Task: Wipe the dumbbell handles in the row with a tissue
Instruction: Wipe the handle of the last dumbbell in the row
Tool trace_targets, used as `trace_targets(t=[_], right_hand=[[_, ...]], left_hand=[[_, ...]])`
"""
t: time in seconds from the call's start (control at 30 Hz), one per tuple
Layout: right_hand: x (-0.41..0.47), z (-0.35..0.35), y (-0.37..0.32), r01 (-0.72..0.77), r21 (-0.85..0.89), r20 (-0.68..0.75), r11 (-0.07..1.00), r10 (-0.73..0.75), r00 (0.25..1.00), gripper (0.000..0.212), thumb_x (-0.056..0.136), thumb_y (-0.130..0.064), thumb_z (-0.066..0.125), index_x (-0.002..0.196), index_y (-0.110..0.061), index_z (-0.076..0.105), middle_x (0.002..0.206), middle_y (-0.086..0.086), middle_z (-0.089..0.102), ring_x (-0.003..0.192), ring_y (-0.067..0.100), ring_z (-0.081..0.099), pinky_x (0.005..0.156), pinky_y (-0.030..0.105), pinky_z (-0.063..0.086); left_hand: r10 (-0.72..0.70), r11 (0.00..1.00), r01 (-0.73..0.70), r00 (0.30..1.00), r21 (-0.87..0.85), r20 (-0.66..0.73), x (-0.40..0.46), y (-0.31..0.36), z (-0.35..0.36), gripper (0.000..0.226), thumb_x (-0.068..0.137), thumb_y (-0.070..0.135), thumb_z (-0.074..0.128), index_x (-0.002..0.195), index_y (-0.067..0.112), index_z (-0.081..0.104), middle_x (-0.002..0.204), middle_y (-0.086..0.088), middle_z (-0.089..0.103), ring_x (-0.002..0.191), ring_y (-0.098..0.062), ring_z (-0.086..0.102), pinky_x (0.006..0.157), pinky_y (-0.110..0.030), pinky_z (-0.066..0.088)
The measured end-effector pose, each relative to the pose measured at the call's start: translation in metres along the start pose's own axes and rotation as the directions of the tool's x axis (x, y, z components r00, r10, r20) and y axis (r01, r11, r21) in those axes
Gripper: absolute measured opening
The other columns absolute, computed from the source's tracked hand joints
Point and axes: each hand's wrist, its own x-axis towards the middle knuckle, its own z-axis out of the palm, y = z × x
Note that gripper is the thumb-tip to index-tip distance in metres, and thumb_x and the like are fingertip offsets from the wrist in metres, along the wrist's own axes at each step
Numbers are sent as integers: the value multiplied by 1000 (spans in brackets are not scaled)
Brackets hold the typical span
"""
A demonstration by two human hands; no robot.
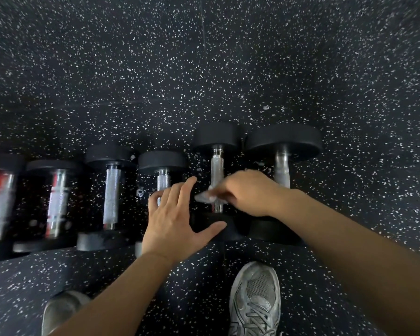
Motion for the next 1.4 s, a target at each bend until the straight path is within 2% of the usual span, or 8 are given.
trace_targets(t=[0.07, 0.3, 0.63, 0.8, 1.0, 1.17, 1.23, 1.4], right_hand=[[-11, -5, -3, 23, 114, 97, 993, -34, 995, 34, 102, -34, 53, 131, -51, 59, 121, -10, 73, 99, 13, 68, 86, 35, 54], [10, -10, 14, -137, 73, -349, 988, 154, 924, 36, 108, -39, 38, 140, -50, 51, 121, -4, 71, 104, 23, 67, 80, 36, 48], [-13, 1, -2, 36, 147, 71, 988, -47, 996, 35, 101, -36, 53, 131, -53, 58, 125, -12, 71, 107, 15, 67, 92, 40, 54], [-56, -20, 20, 24, 472, -233, 881, 98, 968, 39, 101, -27, 56, 135, -47, 58, 93, -18, 75, 52, 11, 58, 49, 27, 47], [-118, -24, 77, -136, 517, -343, 845, 350, 871, 37, 101, -30, 57, 130, -53, 59, 80, -24, 71, 40, 5, 41, 41, 17, 32], [-110, -16, 97, -241, 318, -411, 917, 362, 836, 36, 104, -34, 50, 136, -49, 57, 109, -17, 72, 77, -5, 60, 64, 13, 42], [-101, -11, 97, -247, 236, -440, 940, 330, 835, 35, 103, -37, 48, 135, -48, 58, 123, -9, 71, 101, 13, 67, 80, 30, 53], [-102, -6, 100, -228, 168, -357, 959, 275, 893, 40, 101, -42, 40, 137, -48, 56, 124, -7, 70, 107, 19, 66, 85, 32, 50]], left_hand=[[5, 1000, -5, 1000, -5, -8, 0, 0, 0, 106, 76, 94, 44, 155, 25, 31, 142, 4, 53, 133, -17, 45, 122, -46, 25], [-1, 1000, 0, 1000, -13, -8, 0, 1, -1, 105, 76, 92, 46, 156, 25, 31, 141, 5, 54, 132, -19, 48, 122, -49, 27], [4, 999, -4, 1000, -34, 0, 1, -1, 0, 108, 75, 92, 48, 157, 25, 28, 143, 1, 54, 136, -22, 49, 120, -53, 28], [-9, 991, 6, 1000, -132, -25, 4, 11, -2, 111, 75, 96, 42, 160, 28, 20, 155, 0, 45, 145, -22, 40, 125, -51, 21], [130, 963, -128, 992, -235, -7, 19, 72, 4, 113, 74, 97, 42, 161, 30, 17, 159, 4, 37, 149, -19, 31, 126, -51, 19], [172, 963, -159, 984, -217, 41, 24, 95, 20, 120, 68, 101, 40, 162, 31, 14, 160, 4, 35, 150, -18, 30, 128, -45, 13], [153, 966, -140, 987, -217, 44, 26, 97, 23, 123, 65, 103, 38, 162, 32, 13, 160, 5, 34, 150, -17, 28, 128, -43, 11], [157, 963, -145, 987, -226, 37, 27, 108, 27, 126, 63, 105, 38, 162, 31, 15, 159, 5, 36, 149, -17, 30, 127, -43, 11]])
